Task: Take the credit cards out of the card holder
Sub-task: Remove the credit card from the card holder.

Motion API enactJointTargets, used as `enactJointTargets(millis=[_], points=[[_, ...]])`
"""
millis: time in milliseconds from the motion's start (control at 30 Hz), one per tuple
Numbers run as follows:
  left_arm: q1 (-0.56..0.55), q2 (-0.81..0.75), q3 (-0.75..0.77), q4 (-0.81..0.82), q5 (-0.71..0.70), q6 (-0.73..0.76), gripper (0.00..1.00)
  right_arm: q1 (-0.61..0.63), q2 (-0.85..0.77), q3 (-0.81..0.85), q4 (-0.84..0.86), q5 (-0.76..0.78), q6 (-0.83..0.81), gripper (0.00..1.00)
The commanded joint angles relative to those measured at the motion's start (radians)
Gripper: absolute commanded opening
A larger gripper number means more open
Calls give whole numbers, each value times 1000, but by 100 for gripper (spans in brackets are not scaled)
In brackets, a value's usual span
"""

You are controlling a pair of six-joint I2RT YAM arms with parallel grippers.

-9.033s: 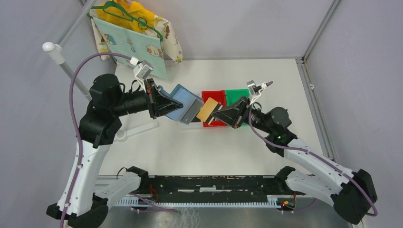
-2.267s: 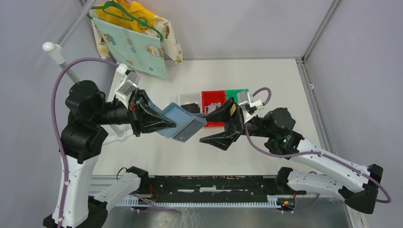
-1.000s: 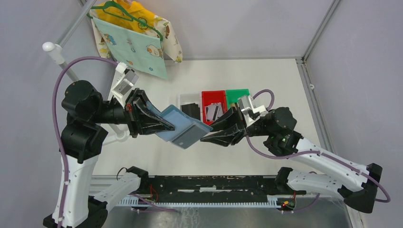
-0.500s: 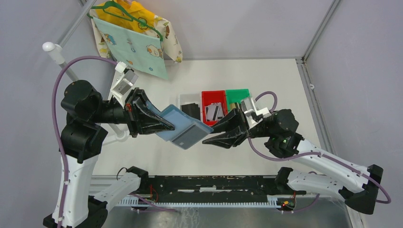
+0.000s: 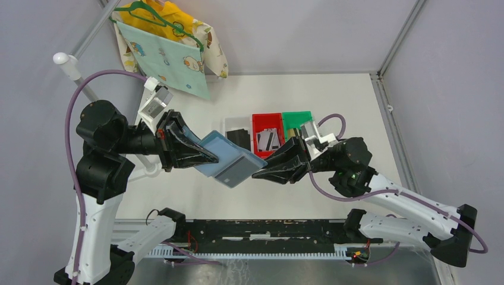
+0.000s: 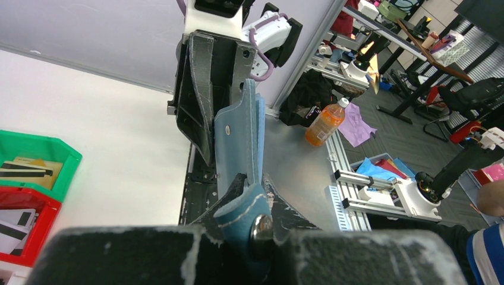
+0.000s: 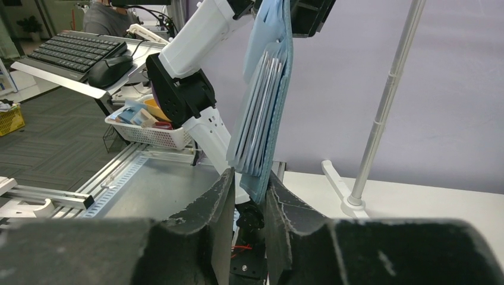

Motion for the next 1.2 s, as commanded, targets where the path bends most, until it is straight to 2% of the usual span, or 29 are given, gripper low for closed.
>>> enactJointTargets(millis=[0,433,567,767,867,967,1033,1067,1167], points=[[0,-2,26,55,1,-31,4,4,9,21,66,4,29,27],[1,-13,7,40,-5,-5,5,3,64,52,122,58,137,20],[-1,-15,15,-35,-33,75,5,4,86,49,163,82,201,33],[2,3,51,-259,-168,336,5,16,103,29,211,76,251,48],[0,-2,32,-287,-227,406,5,33,112,28,237,90,256,49],[0,-6,22,-286,-262,425,5,54,143,57,211,95,249,46],[0,-7,18,-286,-275,427,7,72,168,93,137,118,224,40],[1,-11,14,-287,-275,446,8,78,185,123,85,136,204,36],[1,-23,-3,-285,-264,457,19,83,226,212,-141,261,158,15]])
